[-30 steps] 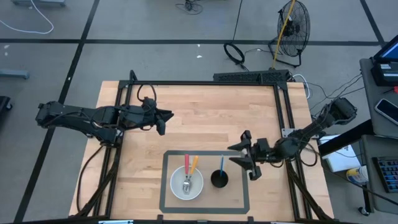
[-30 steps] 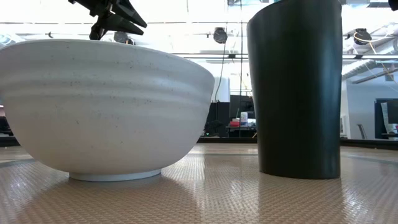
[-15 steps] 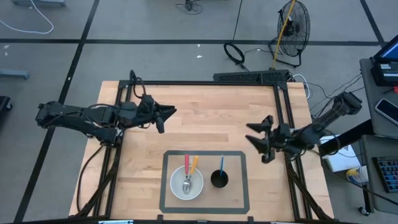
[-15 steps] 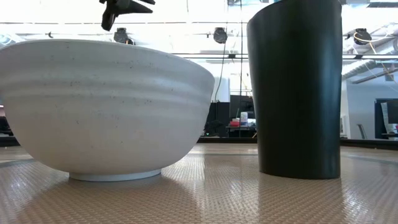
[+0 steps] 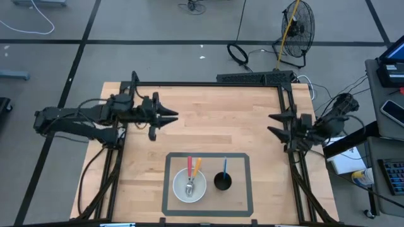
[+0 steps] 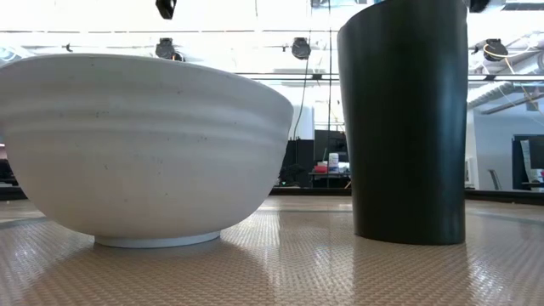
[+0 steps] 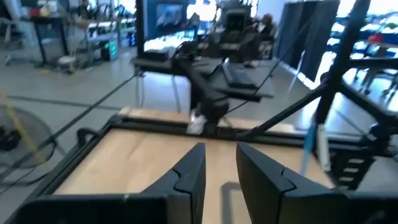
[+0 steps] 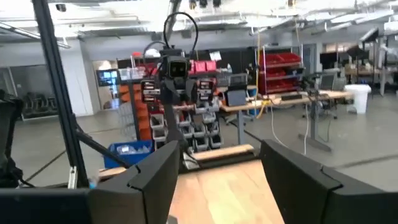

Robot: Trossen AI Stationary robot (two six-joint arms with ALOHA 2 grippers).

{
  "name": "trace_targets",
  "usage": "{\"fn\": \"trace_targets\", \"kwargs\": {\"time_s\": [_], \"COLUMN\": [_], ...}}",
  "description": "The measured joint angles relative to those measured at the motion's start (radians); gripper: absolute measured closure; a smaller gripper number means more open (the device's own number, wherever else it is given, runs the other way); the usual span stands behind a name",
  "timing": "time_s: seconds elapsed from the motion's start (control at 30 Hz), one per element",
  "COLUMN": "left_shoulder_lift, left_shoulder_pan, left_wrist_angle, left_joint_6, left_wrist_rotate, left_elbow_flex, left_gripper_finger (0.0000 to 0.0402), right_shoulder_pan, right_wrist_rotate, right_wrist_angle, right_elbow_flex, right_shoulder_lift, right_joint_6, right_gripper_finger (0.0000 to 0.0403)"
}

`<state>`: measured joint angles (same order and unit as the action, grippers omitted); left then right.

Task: Pick & Place Utensil
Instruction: Return to Home Position

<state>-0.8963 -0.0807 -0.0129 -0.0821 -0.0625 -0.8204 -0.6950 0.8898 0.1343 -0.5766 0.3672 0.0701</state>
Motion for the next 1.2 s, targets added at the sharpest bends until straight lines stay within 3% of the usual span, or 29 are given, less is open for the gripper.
{"fn": "trace_targets", "kwargs": {"time_s": [0.17,0.23,0.53,0.63,0.7,0.8,0.93,1.03,1.2], "left_shoulder_lift": [0.0,0.0,0.0,0.0,0.0,0.0,0.0,0.001,-0.015], "left_shoulder_pan": [-0.143,-0.18,-0.276,-0.288,-0.289,-0.275,-0.279,-0.276,-0.291], "left_wrist_angle": [0.012,-0.005,-0.012,-0.007,-0.007,-0.003,0.001,0.04,0.118], "left_joint_6": [0.032,0.03,-0.296,-0.384,-0.365,-0.233,-0.04,0.121,0.202], "left_wrist_rotate": [-0.165,-0.171,0.212,0.247,0.245,0.189,0.039,-0.05,-0.162], "left_elbow_flex": [0.0,0.0,0.0,0.0,0.0,0.0,0.0,0.0,0.007], "left_gripper_finger": [0.0309,0.0309,0.0309,0.0309,0.0309,0.0309,0.0309,0.0309,0.0309], "right_shoulder_pan": [0.001,0.001,0.001,0.001,0.0,0.0,0.002,0.014,0.04], "right_wrist_rotate": [-0.004,-0.003,0.004,0.022,0.022,-0.033,-0.236,-0.261,-0.258], "right_wrist_angle": [-0.301,-0.412,-0.496,-0.501,-0.502,-0.504,-0.52,-0.573,-0.648], "right_elbow_flex": [0.0,0.0,0.067,0.081,0.082,0.082,0.082,0.082,0.082], "right_shoulder_lift": [-0.136,-0.163,-0.179,-0.179,-0.179,-0.179,-0.204,-0.245,-0.331], "right_joint_6": [-0.152,-0.218,-0.287,-0.326,-0.37,-0.384,-0.365,-0.413,-0.424], "right_gripper_finger": [0.0194,0.0198,0.0206,0.0207,0.0206,0.0204,0.0204,0.0204,0.0204]}}
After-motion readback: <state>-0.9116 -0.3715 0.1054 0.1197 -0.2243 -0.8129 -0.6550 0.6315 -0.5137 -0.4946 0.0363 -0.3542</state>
